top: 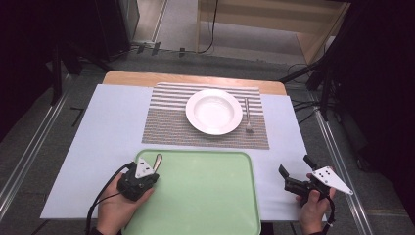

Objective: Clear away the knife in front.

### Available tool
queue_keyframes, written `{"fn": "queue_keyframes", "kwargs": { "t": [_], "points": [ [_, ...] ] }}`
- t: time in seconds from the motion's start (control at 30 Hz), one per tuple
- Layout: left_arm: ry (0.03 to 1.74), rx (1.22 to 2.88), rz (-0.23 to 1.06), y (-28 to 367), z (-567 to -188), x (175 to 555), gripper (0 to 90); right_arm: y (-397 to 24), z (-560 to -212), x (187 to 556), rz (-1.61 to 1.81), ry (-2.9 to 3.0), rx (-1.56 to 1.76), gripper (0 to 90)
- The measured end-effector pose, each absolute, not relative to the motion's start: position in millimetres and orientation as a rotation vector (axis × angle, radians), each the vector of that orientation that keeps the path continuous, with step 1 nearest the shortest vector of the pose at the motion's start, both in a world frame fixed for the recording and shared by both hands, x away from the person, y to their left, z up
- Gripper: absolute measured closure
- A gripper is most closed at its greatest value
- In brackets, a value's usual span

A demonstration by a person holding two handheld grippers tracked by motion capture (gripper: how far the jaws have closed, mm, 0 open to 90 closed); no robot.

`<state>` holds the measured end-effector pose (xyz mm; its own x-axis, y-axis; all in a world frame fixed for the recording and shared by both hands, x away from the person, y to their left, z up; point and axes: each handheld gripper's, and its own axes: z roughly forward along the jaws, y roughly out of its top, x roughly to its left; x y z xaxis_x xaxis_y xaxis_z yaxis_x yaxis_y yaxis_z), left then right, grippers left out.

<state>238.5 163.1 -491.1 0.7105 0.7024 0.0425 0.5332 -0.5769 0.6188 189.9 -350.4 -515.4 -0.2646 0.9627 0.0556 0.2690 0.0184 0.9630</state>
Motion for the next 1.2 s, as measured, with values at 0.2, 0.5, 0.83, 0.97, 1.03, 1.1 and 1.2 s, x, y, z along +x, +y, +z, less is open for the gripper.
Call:
{"fn": "queue_keyframes", "kwargs": {
  "t": [0.2,0.5,0.83,0.97,1.03,1.1,1.2],
  "points": [
    [0.967,2.286,0.310,180.6,-492.0,239.6,89.4,-350.0,-515.5,190.0,1.276,1.612,1.293,0.0],
    [0.975,2.271,0.324,191.2,-492.4,239.6,89.4,-348.9,-515.5,191.0,1.263,1.611,1.289,0.0],
    [0.936,2.060,0.292,209.0,-482.5,238.5,61.8,-348.5,-515.4,191.6,1.257,1.617,1.286,0.0],
    [0.945,2.018,0.337,210.1,-479.1,237.8,42.1,-347.7,-515.3,191.6,1.256,1.620,1.287,0.0],
    [0.946,1.978,0.343,211.4,-477.2,236.9,34.0,-347.6,-515.3,191.6,1.256,1.622,1.286,0.0],
    [0.941,1.949,0.333,214.9,-475.6,236.8,26.9,-347.5,-515.3,191.8,1.256,1.621,1.285,0.0],
    [0.912,1.914,0.300,221.7,-474.8,237.8,11.5,-347.5,-515.2,191.9,1.253,1.624,1.283,0.0]
  ]
}}
